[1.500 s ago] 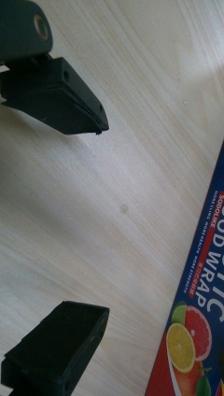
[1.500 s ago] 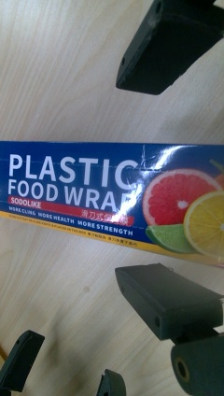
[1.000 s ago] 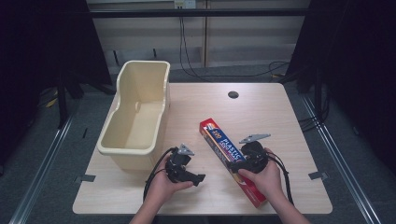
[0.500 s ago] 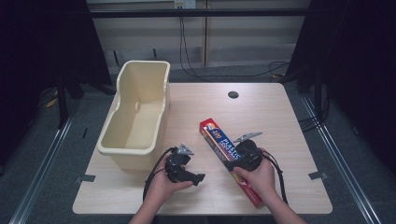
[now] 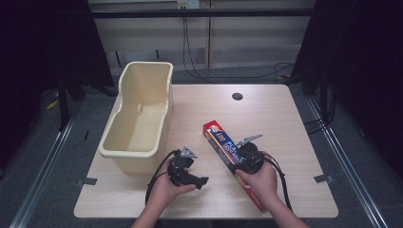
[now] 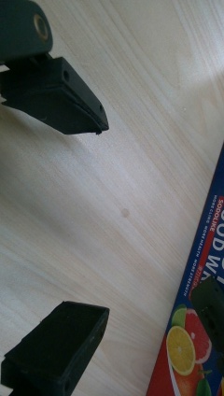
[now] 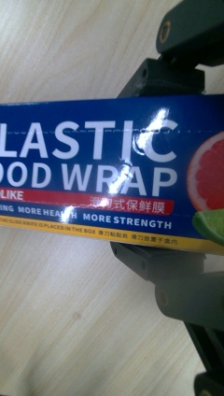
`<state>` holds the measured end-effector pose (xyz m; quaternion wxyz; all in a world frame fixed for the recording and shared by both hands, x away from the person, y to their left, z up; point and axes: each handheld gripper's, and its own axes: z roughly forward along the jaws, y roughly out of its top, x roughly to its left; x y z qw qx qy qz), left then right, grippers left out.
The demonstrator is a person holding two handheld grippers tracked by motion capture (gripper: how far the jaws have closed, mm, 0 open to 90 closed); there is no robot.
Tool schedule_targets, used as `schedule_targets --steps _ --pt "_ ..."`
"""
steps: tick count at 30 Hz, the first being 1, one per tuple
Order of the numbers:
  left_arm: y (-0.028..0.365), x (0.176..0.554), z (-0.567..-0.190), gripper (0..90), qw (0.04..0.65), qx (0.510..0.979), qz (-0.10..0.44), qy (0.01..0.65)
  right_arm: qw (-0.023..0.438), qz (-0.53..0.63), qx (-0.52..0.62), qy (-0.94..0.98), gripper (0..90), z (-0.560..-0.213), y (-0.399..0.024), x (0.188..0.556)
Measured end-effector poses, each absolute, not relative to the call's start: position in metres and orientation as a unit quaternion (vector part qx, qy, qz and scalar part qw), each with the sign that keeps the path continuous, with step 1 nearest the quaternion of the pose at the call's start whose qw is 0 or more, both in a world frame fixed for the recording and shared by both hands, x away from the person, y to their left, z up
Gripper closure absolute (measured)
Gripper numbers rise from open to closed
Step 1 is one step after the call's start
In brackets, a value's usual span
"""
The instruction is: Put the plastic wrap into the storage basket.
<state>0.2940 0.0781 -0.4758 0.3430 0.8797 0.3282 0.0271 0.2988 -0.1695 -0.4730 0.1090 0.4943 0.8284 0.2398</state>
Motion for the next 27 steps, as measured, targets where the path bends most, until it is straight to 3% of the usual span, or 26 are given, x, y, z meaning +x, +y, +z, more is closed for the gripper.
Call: schedule_targets --steps 17,27 --pt "0.080 0.294 -0.471 9.4 0.345 0.879 0.030 0.329 0.090 0.241 0.475 0.842 41.9 -0.472 -0.180 0.300" --pt "0.070 0.296 -0.461 5.5 0.360 0.882 -0.004 0.303 0.086 0.257 0.432 0.860 42.1 -0.455 -0.204 0.296"
